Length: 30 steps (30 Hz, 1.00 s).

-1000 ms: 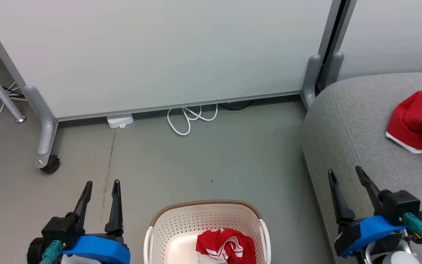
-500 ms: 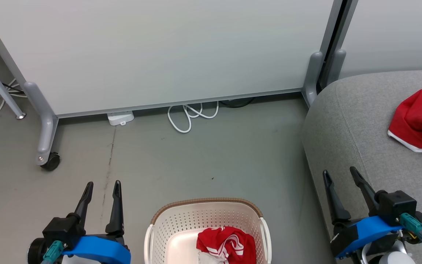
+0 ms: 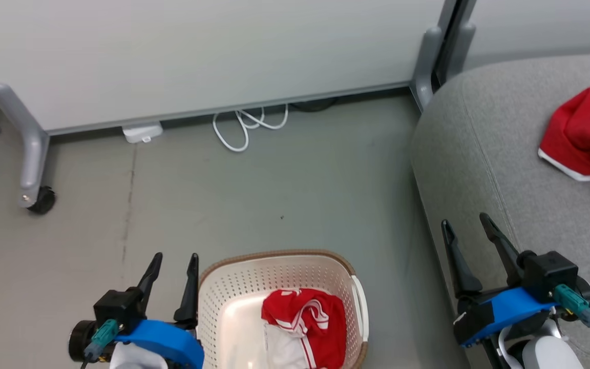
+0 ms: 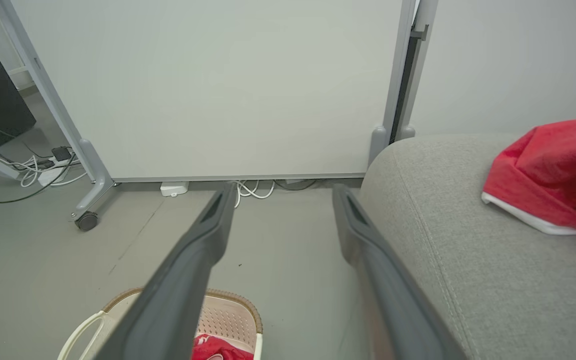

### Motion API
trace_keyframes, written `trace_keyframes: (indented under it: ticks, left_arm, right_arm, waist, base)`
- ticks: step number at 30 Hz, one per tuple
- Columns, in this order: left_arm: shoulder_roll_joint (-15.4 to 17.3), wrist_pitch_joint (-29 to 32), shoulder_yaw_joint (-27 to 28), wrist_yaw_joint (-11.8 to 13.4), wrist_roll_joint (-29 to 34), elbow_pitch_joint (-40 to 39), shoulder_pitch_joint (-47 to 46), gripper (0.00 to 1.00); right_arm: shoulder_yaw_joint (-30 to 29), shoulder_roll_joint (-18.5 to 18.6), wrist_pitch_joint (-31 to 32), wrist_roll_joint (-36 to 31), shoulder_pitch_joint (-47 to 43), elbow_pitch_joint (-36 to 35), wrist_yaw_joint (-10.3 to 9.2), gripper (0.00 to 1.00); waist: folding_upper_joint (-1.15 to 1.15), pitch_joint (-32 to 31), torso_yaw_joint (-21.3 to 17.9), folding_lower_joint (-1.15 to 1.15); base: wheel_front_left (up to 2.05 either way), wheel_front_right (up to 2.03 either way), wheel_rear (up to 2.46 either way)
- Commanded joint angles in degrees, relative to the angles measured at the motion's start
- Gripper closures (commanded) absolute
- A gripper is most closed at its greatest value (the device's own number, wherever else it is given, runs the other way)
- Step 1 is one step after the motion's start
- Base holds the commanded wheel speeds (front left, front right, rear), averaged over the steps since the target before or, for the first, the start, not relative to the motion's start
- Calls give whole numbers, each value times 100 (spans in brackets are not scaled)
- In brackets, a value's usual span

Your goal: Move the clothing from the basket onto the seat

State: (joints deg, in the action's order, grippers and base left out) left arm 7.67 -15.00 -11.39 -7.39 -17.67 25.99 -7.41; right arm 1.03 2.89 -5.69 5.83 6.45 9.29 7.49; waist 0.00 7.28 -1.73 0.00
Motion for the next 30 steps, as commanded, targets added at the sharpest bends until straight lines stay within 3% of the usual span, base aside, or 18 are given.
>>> trace_keyframes:
  ticks: [1,18,30]
  left_arm:
    - [40,-28,-163,-8,-82,176,-238,0]
    - [194,179,-1646,-7,-794,2105,-1922,0]
    - [474,197,-2270,-6,-900,3236,-2953,0]
  right_arm:
    - [21,0,-42,23,142,-58,1,0]
    - [380,-1,-301,173,848,-266,1,0]
    - [701,-3,-707,555,1249,-76,1,0]
  waist:
    - [0,353,-258,0]
    - [0,2228,-1214,0]
    - [0,3327,-1684,0]
  base:
    - [0,0,0]
    - [0,0,0]
    - [0,0,0]
